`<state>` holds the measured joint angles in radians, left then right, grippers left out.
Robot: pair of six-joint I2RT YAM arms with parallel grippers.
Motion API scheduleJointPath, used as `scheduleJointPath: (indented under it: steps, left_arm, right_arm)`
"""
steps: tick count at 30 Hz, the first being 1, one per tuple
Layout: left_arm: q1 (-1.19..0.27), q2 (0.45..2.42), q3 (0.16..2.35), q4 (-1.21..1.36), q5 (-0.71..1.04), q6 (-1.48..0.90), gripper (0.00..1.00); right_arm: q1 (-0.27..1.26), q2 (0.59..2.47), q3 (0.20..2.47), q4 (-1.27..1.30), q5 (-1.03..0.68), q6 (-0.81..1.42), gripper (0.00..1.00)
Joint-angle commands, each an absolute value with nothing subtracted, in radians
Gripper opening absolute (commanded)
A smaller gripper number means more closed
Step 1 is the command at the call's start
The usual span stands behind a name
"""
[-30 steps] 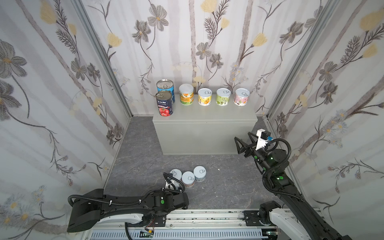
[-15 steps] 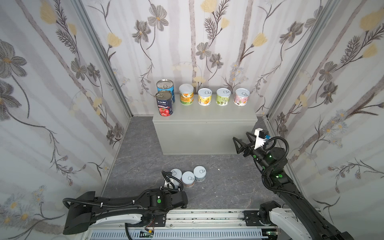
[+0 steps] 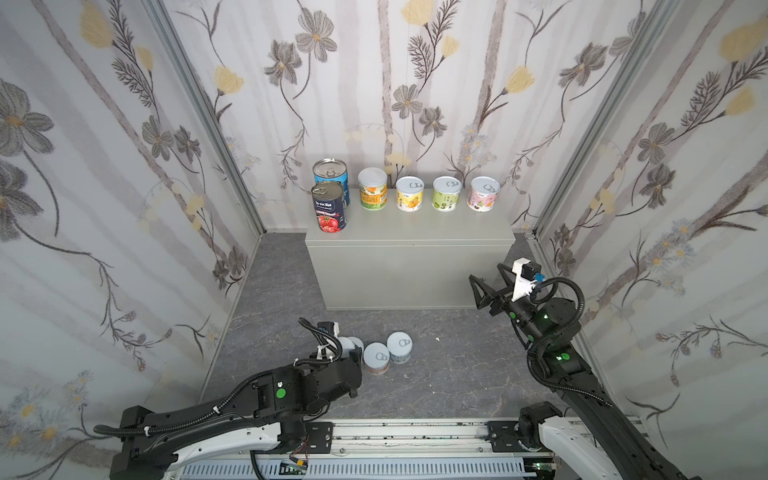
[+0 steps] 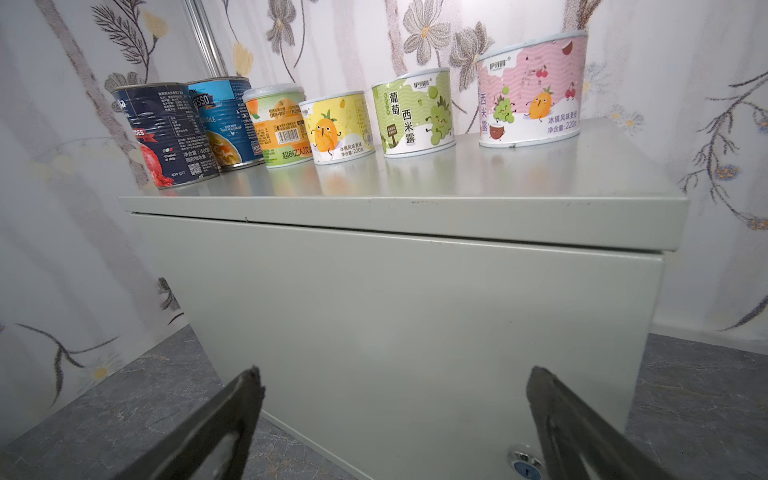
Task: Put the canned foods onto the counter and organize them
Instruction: 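Lift the white-lidded can with the left gripper up to the cabinet top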
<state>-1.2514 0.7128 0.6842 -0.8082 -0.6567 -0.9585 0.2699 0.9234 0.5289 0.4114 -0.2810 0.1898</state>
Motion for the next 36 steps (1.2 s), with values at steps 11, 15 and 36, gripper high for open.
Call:
scheduleJointPath:
  steps: [11, 15, 36]
  left_arm:
    - [-1.032, 1.020, 1.114, -0.767, -0.430, -0.565, 0.00]
    - [-1.014, 1.109, 1.255, -0.786, -0.380, -0.473, 0.00]
    - [-0.921, 1.373, 1.821, -0.949, -0.402, -0.112, 0.00]
  right_arm:
    - [0.273, 0.938, 0.490, 0.636, -0.328, 0.295, 1.00]
    - [0.286, 0.950, 0.530, 0.609, -0.437, 0.274, 1.00]
    - [0.344, 1.000, 0.594, 0.605, -0.493, 0.354, 1.00]
